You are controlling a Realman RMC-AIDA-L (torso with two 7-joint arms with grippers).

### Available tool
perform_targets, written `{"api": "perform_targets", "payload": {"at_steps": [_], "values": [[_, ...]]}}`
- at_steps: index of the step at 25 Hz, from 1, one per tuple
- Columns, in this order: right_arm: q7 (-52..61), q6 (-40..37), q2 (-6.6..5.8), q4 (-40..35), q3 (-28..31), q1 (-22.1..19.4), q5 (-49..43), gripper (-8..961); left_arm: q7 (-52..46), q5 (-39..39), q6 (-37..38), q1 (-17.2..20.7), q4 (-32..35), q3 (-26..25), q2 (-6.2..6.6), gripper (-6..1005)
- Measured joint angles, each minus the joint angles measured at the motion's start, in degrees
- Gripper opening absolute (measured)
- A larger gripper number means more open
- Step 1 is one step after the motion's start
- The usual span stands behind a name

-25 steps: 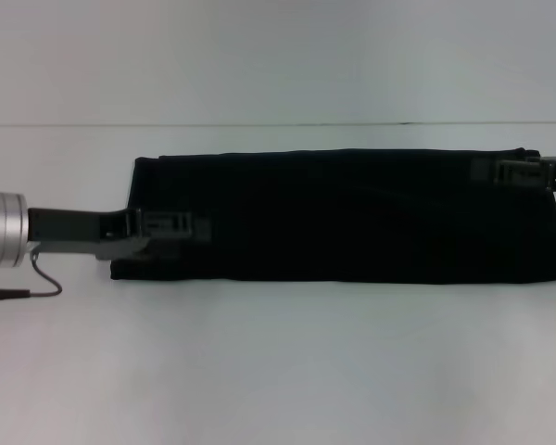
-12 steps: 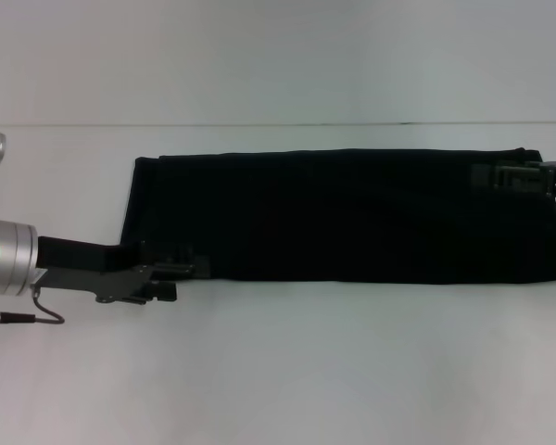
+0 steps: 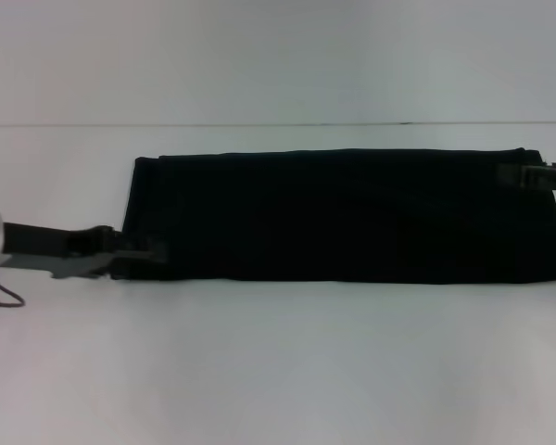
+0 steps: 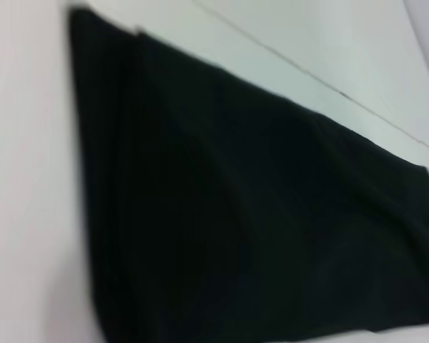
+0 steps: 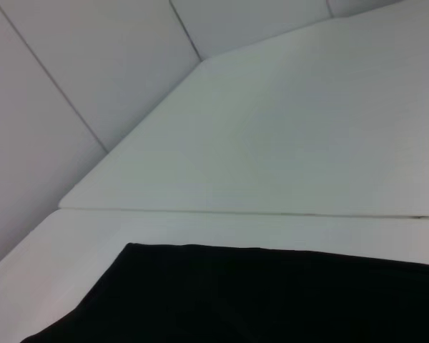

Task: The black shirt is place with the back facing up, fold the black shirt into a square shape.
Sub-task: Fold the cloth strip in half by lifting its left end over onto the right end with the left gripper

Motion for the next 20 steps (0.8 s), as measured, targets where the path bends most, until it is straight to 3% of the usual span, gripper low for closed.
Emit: {"api": "perform_targets", "payload": {"at_steps": [6, 12, 20], "values": [[0.4, 0.4, -0.27, 0.0, 0.0, -0.3, 0.0, 777, 4.2, 0.8, -6.5, 0.9, 1.5, 0.1, 0.00, 802], [1.5, 0.5, -0.33, 0.0, -0.1, -0.8, 0.0, 776, 6.0, 2.1, -12.4, 0.8, -0.8, 3.4, -0.55, 801], [1.9, 0.5, -0.32, 0.0, 0.1, -1.1, 0.0, 777, 7.7, 2.0, -12.9, 0.6, -1.4, 5.0, -1.01, 801]]}}
